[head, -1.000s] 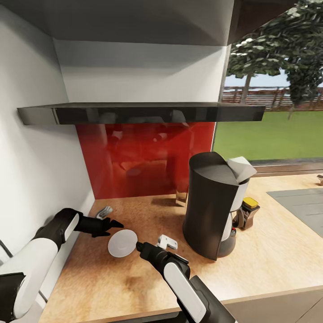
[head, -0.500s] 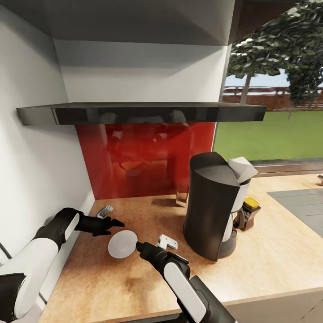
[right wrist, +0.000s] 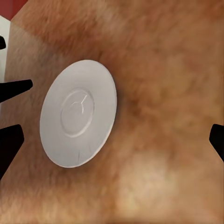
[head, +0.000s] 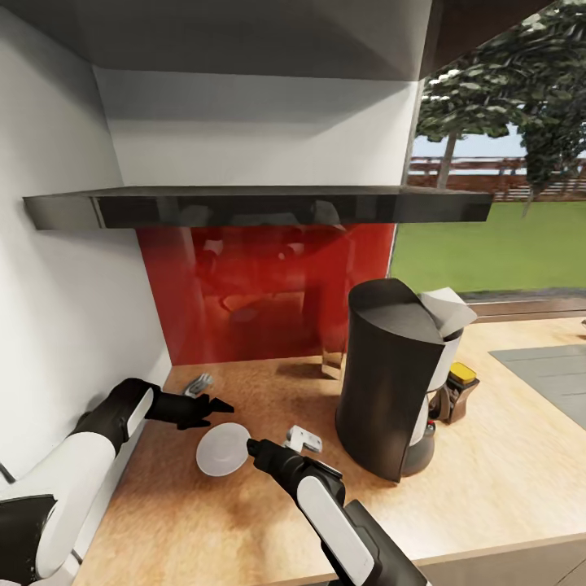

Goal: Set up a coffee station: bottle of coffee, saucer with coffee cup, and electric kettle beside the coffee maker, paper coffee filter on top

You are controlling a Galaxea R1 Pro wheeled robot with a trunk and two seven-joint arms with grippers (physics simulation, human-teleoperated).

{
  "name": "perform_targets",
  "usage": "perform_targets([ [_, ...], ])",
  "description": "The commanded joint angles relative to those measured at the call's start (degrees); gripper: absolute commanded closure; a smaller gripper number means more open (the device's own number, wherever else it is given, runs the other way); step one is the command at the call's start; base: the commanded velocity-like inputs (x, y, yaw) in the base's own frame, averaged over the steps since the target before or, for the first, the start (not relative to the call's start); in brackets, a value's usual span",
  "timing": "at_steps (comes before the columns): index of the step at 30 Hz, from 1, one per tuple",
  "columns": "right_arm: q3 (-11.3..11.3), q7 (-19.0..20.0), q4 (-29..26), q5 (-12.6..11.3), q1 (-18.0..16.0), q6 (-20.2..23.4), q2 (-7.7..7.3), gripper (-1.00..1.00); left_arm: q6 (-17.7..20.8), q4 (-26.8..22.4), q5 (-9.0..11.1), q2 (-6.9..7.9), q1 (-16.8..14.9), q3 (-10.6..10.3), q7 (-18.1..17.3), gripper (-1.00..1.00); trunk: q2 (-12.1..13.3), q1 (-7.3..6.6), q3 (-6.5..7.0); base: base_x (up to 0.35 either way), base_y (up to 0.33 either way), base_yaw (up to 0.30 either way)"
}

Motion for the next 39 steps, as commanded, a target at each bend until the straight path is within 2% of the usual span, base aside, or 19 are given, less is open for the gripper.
perform_targets([
  [1, 0.0, -0.4, -0.1, -0.3, -0.1, 0.1, 0.00, -1.00, 0.4, 0.0, 0.2, -0.06, 0.0, 0.1, 0.0, -1.00, -0.1, 0.03, -0.12, 0.002, 0.001, 0.000],
  [11, 0.0, -0.4, -0.1, -0.3, 0.0, 0.1, 0.00, -1.00, 0.1, -0.2, 0.2, -0.34, 1.8, 0.1, 0.0, -1.00, -0.1, 0.03, -0.12, 0.000, 0.000, 0.000],
  [19, 0.0, -0.4, -0.1, -0.3, 0.0, 0.2, 0.00, -1.00, -2.7, -0.1, 0.2, -0.25, 2.0, 0.1, 0.1, -1.00, -0.1, 0.03, -0.12, 0.000, 0.000, 0.000],
  [39, 0.0, -0.4, -0.1, -0.3, 0.0, 0.2, 0.00, -1.00, -3.8, -0.6, 0.0, -0.10, 2.0, 0.2, 0.4, -1.00, -0.1, 0.03, -0.12, 0.000, 0.000, 0.000],
])
